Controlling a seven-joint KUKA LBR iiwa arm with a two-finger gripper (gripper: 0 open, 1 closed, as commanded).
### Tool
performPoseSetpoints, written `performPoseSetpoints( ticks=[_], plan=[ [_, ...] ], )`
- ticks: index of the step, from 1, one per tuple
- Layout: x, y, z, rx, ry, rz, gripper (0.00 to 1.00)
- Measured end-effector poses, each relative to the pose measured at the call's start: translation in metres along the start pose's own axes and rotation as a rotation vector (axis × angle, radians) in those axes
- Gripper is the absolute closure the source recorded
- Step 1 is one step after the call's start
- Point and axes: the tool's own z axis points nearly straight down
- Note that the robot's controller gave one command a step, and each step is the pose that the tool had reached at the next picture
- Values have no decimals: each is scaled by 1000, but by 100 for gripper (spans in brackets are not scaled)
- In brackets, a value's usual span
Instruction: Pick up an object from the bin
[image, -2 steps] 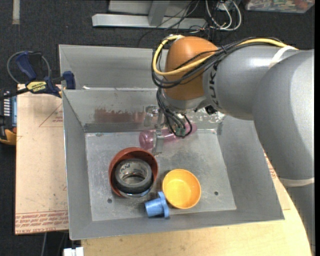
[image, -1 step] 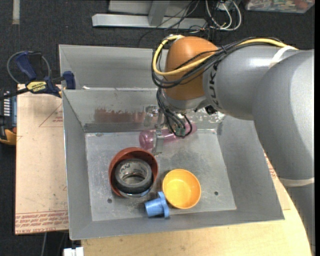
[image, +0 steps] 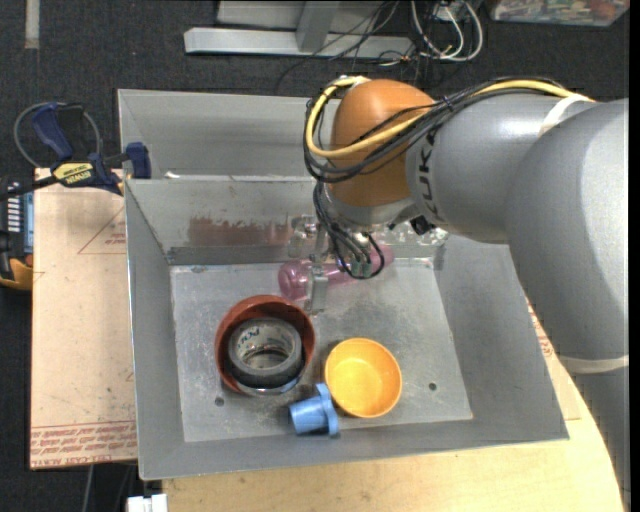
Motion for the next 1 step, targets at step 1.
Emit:
performPoseSetpoints(
  ticks=[1],
  plan=[
    [-7,1,37,1,1,-202,0]
  ],
)
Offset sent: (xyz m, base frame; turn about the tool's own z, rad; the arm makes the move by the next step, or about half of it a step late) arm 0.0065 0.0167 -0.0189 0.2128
